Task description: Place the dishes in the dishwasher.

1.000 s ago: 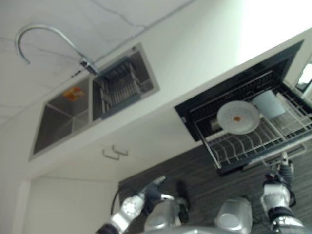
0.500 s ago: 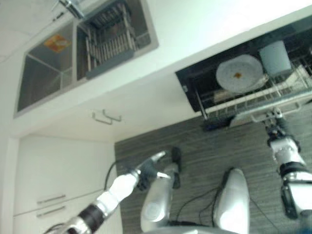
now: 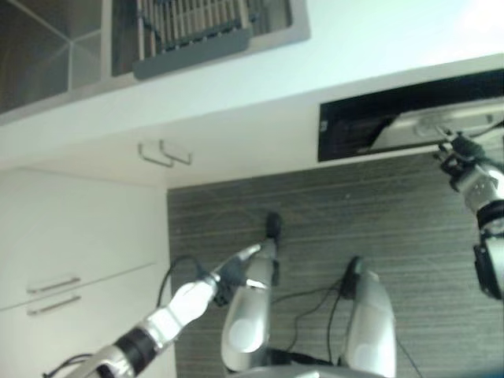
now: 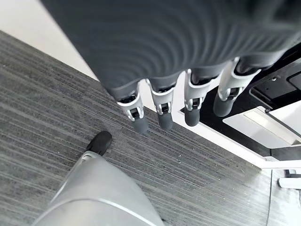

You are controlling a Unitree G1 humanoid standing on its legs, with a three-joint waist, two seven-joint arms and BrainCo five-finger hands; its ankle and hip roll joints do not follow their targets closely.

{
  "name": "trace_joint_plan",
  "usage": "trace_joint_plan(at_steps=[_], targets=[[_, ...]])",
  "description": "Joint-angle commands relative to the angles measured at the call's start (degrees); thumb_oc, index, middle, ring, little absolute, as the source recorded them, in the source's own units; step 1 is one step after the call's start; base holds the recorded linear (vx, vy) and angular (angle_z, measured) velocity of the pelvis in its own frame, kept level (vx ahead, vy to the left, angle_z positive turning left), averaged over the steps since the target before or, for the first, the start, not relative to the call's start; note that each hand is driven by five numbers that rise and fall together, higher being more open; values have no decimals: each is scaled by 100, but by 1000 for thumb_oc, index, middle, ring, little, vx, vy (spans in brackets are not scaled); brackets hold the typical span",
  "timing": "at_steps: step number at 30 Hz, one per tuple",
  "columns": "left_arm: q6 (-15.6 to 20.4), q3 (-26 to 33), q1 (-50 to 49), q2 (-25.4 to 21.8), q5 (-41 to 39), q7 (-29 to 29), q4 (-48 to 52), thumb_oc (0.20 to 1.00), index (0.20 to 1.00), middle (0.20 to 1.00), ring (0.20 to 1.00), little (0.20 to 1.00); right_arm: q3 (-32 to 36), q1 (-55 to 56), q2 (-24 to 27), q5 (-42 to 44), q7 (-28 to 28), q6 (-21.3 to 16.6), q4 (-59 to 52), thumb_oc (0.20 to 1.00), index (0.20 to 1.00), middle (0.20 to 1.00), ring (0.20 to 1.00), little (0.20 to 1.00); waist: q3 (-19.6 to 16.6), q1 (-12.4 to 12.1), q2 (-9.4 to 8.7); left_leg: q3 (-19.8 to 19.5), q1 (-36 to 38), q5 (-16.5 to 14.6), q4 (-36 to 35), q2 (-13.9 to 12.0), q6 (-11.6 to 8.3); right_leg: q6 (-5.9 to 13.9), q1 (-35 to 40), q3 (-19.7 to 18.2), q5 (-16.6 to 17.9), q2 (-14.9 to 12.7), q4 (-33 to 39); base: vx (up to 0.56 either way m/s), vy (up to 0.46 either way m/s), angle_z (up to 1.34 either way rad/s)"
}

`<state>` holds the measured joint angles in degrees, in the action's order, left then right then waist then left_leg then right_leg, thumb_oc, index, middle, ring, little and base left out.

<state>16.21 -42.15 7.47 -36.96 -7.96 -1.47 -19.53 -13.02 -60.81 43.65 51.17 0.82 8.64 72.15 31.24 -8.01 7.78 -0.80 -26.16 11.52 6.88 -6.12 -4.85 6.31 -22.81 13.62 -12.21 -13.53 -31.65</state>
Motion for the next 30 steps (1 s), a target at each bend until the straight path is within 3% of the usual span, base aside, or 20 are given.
trace_joint_plan(at_steps=[1,4,5,11,14,19,23,30], targets=[[300,197,125,-479,-240,141,412,1000,1000,1000,1000,1000,-350,-1839,314,145,776,-916,-699,1000,1000,1000,1000,1000,-144,-337,-419,205,340,-1035,392,68,307,-77,-68,103,865,445,1203,74,-82,17],[320,278,77,-615,-257,61,432,1000,1000,1000,1000,1000,-493,-1999,396,187,761,-959,-750,1000,1000,1000,1000,1000,-144,-474,-588,133,172,-915,405,33,300,-138,-43,267,978,493,1302,90,-60,19],[317,295,64,-678,-275,35,427,1000,1000,1000,1000,1000,-551,-2046,432,306,745,-990,-797,1000,1000,1000,1000,1000,-144,-510,-668,29,241,-1058,435,30,264,-98,84,199,858,541,1305,187,-76,5],[187,431,-25,-892,-321,-229,503,1000,1000,1000,1000,1000,-631,-2159,572,642,556,-968,-826,1000,1000,1000,1000,1000,-144,-710,-919,-78,226,-1138,511,28,254,-100,392,379,871,626,1482,81,-114,15],[-55,488,-121,-893,-824,-791,384,1000,1000,1000,1000,1000,-594,-2071,485,779,503,-873,-859,1000,1000,1000,1000,1000,-144,-767,-1011,-99,239,-1147,506,7,243,-82,516,428,911,677,1606,-14,-115,17],[-268,659,-251,-613,-1638,-1650,296,1000,1000,1000,1000,1000,-404,-1594,286,373,818,-676,-820,1000,1000,1000,1000,1000,-144,-707,-972,21,534,-1140,286,-17,241,-48,781,405,962,705,1889,-91,-55,1],[-340,684,-229,-308,-1706,-1768,128,1000,1000,1000,1000,1000,76,-787,-25,183,957,-675,-929,1000,1000,1000,1000,1000,-144,-526,-834,278,964,-954,35,-62,240,-56,1081,426,1137,649,2153,-185,25,-21],[-397,869,-443,403,-1681,-1762,-300,1000,1000,1000,1000,1000,892,1793,-761,-128,810,-818,-2375,1000,1000,1000,1000,1000,-554,113,-548,785,1952,-867,-555,-139,169,0,1761,166,1186,560,2624,-88,68,-23]])
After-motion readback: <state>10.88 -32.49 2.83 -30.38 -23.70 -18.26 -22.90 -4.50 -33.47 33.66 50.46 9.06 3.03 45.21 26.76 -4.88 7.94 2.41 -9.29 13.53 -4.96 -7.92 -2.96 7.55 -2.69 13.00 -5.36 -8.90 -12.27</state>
